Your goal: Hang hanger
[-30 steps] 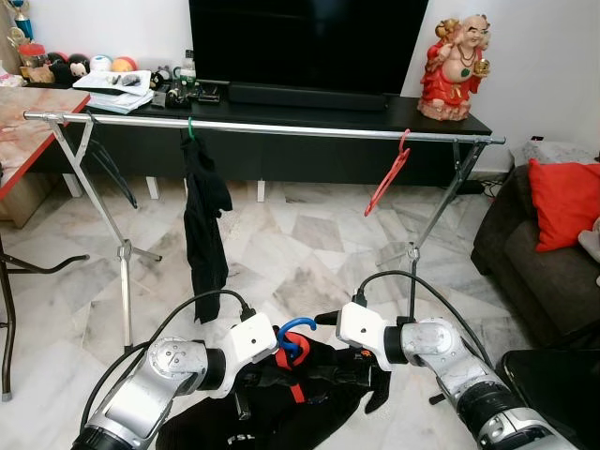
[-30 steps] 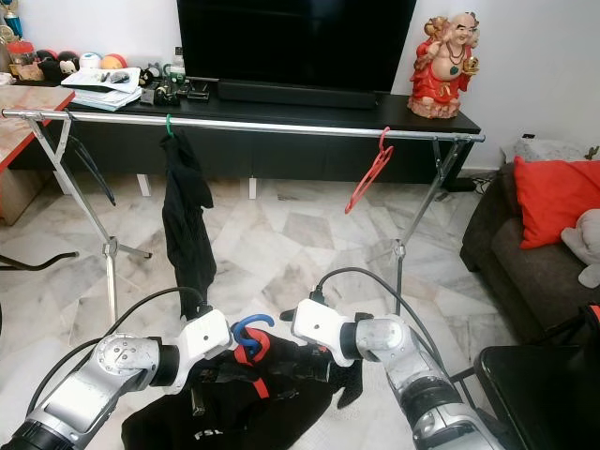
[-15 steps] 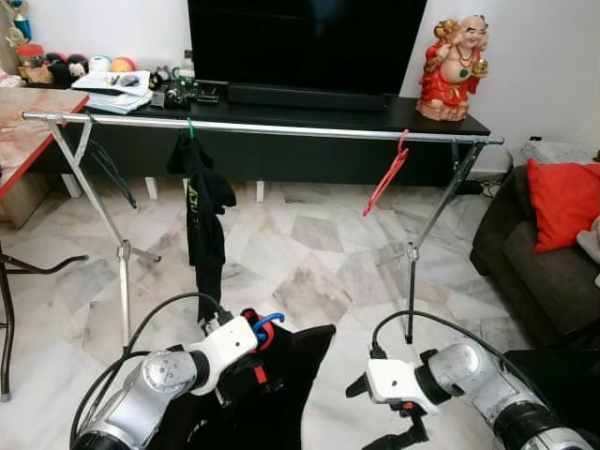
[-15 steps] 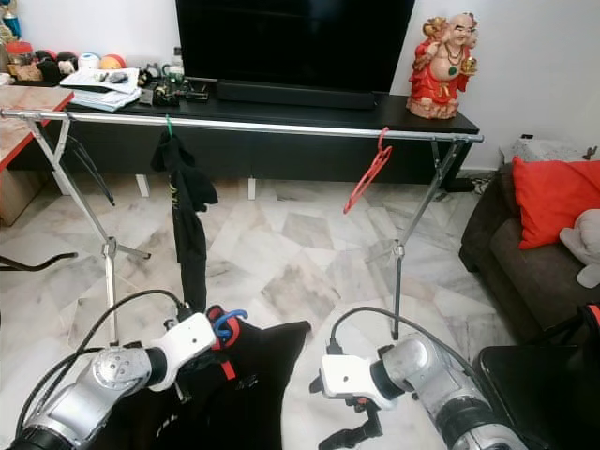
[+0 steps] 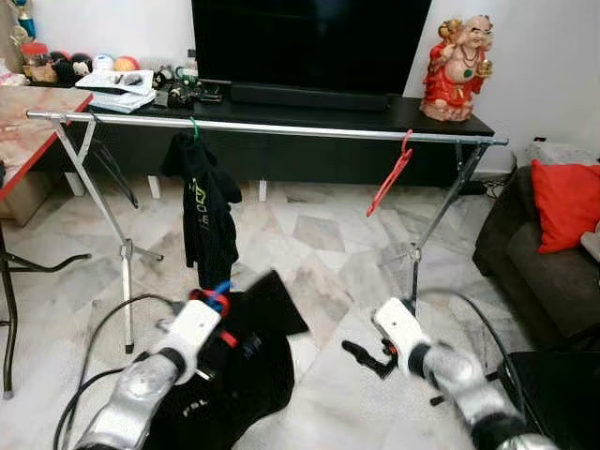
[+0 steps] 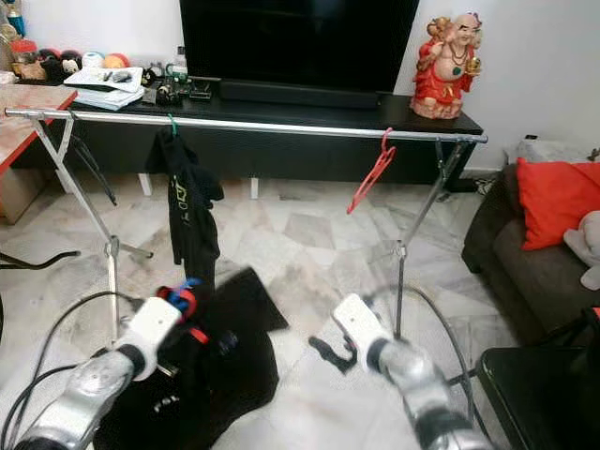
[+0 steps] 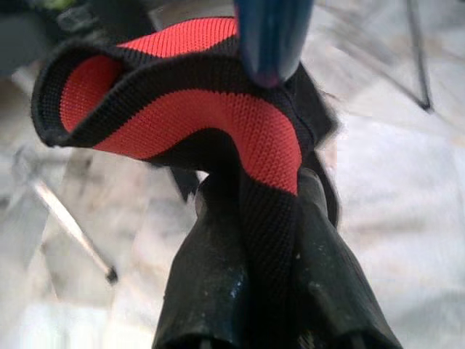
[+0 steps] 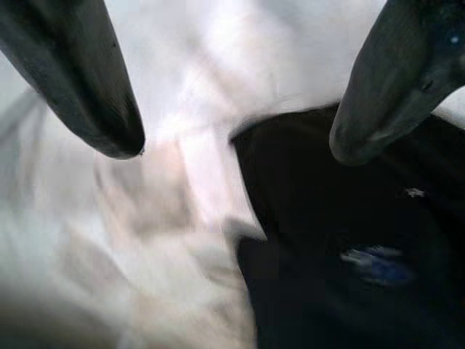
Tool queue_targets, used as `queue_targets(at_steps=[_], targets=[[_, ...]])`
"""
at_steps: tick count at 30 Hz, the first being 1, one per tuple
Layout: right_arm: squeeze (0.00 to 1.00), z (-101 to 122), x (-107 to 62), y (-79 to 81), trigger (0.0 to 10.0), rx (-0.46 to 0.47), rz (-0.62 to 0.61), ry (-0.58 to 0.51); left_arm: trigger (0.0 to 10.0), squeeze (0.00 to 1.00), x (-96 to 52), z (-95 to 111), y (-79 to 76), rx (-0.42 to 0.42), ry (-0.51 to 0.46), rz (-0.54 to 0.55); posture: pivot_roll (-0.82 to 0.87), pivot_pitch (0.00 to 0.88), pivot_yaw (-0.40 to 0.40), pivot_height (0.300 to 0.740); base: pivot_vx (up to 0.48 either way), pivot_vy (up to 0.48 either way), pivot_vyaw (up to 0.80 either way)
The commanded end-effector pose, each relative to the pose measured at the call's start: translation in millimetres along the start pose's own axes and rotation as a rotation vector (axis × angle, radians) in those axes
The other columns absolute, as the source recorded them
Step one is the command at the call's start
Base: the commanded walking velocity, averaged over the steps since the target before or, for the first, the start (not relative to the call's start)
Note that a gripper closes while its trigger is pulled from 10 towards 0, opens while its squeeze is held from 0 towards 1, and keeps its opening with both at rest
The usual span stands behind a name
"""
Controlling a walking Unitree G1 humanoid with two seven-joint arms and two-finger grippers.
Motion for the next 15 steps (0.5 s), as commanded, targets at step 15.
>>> queue_targets(at_steps=[15], targets=[[0.00,-140.8,-41.5,13.7,10.0,0.559,-0.460,0.268,10.0,0.00,-26.8,1.8,-30.1,-0.029,-0.091,-0.075,0.12,0.015,-0.037,0.740,0.000,0.000,0.00]])
Point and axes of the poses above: a point about 5 cm out from each wrist's last joint towards the gripper, its own x axis pointing out of the wrist towards the gripper, its own z axis along the axis of the wrist's last joint, y = z × x, the point moved 2 cm from there along x, pointing out of the wrist towards the gripper, and after that the axes turned 12 degrees about x, right-handed, at the moved point
